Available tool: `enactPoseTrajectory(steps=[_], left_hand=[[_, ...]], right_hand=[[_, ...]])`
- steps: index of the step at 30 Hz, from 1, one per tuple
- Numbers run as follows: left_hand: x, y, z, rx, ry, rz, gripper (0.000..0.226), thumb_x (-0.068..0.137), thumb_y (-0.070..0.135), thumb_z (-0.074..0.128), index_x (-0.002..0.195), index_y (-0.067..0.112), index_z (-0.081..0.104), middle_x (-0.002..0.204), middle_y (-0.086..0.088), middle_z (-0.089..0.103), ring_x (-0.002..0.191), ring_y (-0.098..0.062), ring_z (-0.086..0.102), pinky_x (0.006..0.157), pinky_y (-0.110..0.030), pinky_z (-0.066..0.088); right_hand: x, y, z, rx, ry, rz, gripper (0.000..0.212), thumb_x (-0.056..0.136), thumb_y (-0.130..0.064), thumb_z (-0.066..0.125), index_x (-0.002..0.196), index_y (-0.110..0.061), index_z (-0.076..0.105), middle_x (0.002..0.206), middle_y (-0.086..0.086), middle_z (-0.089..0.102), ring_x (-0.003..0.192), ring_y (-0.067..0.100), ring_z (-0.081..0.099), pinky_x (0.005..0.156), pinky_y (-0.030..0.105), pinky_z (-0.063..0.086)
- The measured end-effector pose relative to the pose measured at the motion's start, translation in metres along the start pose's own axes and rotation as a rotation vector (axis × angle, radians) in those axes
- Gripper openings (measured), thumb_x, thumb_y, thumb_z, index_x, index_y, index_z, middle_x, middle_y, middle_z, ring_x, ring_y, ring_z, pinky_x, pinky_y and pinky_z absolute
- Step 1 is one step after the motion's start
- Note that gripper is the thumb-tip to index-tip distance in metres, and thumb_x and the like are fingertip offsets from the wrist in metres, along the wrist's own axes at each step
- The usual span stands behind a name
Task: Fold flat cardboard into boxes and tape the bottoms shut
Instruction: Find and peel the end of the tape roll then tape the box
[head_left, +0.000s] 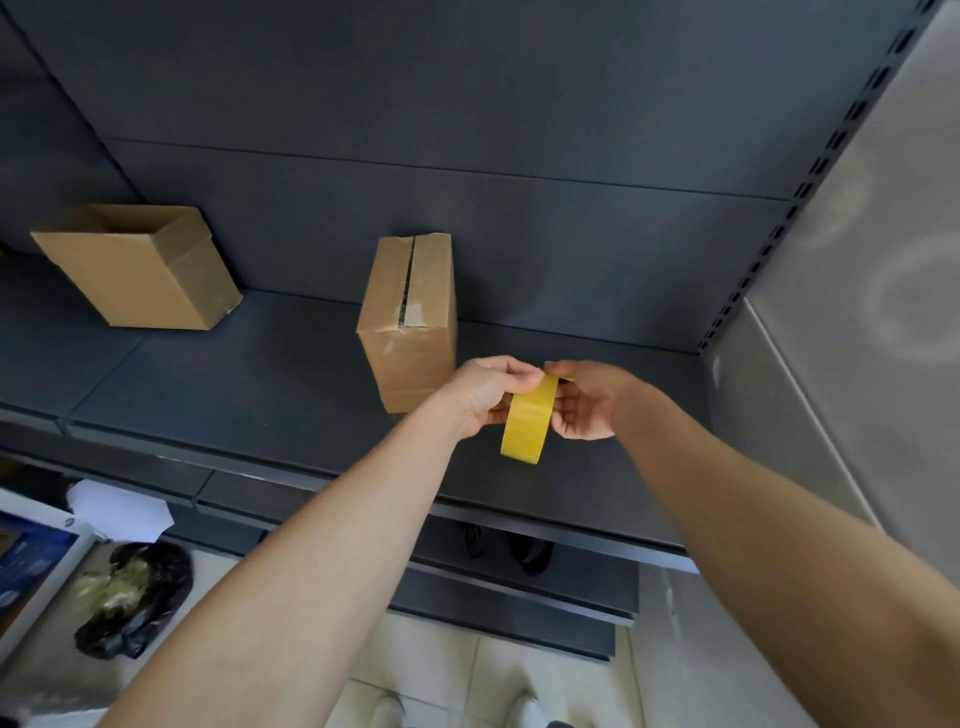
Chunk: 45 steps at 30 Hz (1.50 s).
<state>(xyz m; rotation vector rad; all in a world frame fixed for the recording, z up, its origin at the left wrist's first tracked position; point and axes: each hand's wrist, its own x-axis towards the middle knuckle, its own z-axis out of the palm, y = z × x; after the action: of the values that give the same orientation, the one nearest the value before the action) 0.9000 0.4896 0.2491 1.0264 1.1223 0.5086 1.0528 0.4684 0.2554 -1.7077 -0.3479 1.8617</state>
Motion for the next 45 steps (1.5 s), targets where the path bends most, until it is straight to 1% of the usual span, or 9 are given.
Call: enactPoseTrajectory(steps=[2,4,7,11,20,24,33,40,45], left_hand=[[0.000,0.000,0.007,-0.065,0.059,0.021,0.006,0.086,0.023,0.069,0.089,0.019,0.065,0.089,-0.003,0.067,0.082,-0.019,0.063,0.075,-0.033,0.051],[0.002,0.001,0.015,-0.120,0.151,0.046,0.023,0.084,0.030,0.071,0.098,0.016,0.059,0.093,-0.004,0.066,0.084,-0.020,0.062,0.074,-0.034,0.051],[0.003,0.007,0.023,-0.160,0.243,0.036,0.032,0.086,0.026,0.071,0.105,0.007,0.055,0.096,-0.010,0.065,0.084,-0.024,0.063,0.075,-0.036,0.051],[-0.001,0.009,0.024,-0.107,0.183,0.046,0.010,0.089,0.015,0.065,0.092,0.014,0.056,0.088,-0.005,0.063,0.076,-0.017,0.059,0.065,-0.028,0.047],[-0.012,0.005,0.033,-0.178,0.184,-0.019,0.008,0.087,0.009,0.061,0.086,0.017,0.059,0.083,-0.002,0.063,0.078,-0.015,0.060,0.065,-0.029,0.042],[-0.015,0.005,0.034,-0.254,0.221,-0.045,0.006,0.087,0.023,0.061,0.084,0.020,0.059,0.080,0.001,0.062,0.077,-0.014,0.057,0.068,-0.030,0.040],[-0.013,0.016,0.035,-0.237,0.340,-0.021,0.006,0.082,0.017,0.054,0.077,0.018,0.055,0.075,-0.001,0.055,0.068,-0.016,0.053,0.057,-0.028,0.041],[-0.004,0.024,0.030,-0.166,0.272,0.011,0.014,0.080,0.008,0.048,0.069,0.016,0.054,0.069,-0.003,0.053,0.064,-0.018,0.050,0.058,-0.027,0.043],[0.000,0.040,0.023,-0.105,0.188,0.002,0.009,0.086,0.022,0.055,0.080,0.017,0.059,0.073,-0.001,0.060,0.066,-0.016,0.057,0.056,-0.025,0.045]], right_hand=[[-0.005,-0.004,-0.001,0.033,0.016,-0.062,0.021,0.093,-0.031,0.059,0.087,-0.012,0.062,0.075,0.002,0.060,0.067,0.015,0.056,0.057,0.024,0.046],[-0.011,-0.008,-0.002,0.067,0.007,-0.116,0.018,0.093,-0.028,0.059,0.087,-0.012,0.062,0.077,0.003,0.060,0.070,0.015,0.056,0.060,0.025,0.046],[-0.018,-0.010,-0.005,0.111,-0.015,-0.146,0.016,0.093,-0.024,0.059,0.087,-0.009,0.062,0.081,0.004,0.061,0.075,0.016,0.057,0.065,0.026,0.047],[-0.023,-0.010,-0.010,0.142,0.010,-0.173,0.016,0.091,-0.022,0.059,0.091,-0.006,0.062,0.083,0.005,0.061,0.076,0.017,0.058,0.065,0.026,0.047],[-0.028,-0.009,-0.013,0.139,0.064,-0.215,0.014,0.090,-0.020,0.060,0.089,-0.006,0.062,0.079,0.005,0.061,0.069,0.016,0.058,0.059,0.025,0.047],[-0.031,-0.013,-0.011,0.122,0.057,-0.236,0.012,0.090,-0.018,0.060,0.089,-0.007,0.063,0.079,0.005,0.061,0.070,0.016,0.058,0.059,0.025,0.047],[-0.030,-0.016,0.003,0.094,0.092,-0.248,0.013,0.089,-0.017,0.062,0.099,-0.009,0.061,0.081,0.004,0.057,0.071,0.016,0.056,0.060,0.026,0.047],[-0.029,-0.019,0.004,0.145,0.142,-0.271,0.013,0.090,-0.017,0.061,0.100,-0.008,0.062,0.084,0.005,0.060,0.073,0.017,0.057,0.059,0.026,0.046],[-0.033,-0.027,0.009,0.195,0.166,-0.292,0.008,0.091,-0.017,0.057,0.091,-0.011,0.062,0.080,0.005,0.059,0.069,0.016,0.055,0.057,0.025,0.045]])
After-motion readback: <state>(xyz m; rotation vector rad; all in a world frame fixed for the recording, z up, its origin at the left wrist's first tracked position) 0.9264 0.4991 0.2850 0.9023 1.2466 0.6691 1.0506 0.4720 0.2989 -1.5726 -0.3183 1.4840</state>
